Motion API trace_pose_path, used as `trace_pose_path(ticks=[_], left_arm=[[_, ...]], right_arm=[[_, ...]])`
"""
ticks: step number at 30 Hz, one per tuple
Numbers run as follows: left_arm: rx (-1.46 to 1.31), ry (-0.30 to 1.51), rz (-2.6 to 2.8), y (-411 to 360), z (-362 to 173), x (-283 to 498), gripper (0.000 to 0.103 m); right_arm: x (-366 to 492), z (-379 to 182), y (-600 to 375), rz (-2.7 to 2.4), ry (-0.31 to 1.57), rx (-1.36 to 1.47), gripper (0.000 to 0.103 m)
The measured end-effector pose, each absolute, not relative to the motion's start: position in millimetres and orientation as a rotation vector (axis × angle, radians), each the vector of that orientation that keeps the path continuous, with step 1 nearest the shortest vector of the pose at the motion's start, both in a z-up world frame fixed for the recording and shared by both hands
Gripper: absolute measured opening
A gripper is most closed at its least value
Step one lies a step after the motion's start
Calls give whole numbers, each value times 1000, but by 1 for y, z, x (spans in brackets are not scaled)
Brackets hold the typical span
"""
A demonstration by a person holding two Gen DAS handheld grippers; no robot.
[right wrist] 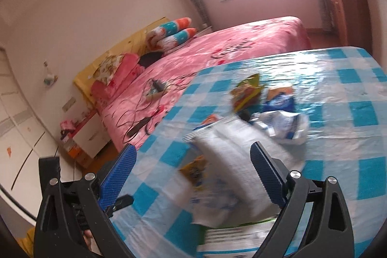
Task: Collect trash
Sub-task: 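Move both open tools back over the trash on the table, then close left tool on white milk bag while right tool closes on white printed packet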
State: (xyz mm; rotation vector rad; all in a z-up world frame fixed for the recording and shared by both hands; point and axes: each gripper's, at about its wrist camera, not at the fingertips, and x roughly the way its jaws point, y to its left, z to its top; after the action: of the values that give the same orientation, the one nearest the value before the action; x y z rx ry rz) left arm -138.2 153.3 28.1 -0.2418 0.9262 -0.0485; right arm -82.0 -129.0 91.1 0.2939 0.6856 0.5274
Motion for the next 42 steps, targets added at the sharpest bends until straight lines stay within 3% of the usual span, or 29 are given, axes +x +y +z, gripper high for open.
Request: trace_pose_path(ticks=[17,42], left_arm=[[-268,986,-257,63,36,-107,82],[-56,1049,-249,0,22,-61,81]], right_arm=[[-42,67,-223,399,746,463,94],[-16,46,-156,629,888,351,94]])
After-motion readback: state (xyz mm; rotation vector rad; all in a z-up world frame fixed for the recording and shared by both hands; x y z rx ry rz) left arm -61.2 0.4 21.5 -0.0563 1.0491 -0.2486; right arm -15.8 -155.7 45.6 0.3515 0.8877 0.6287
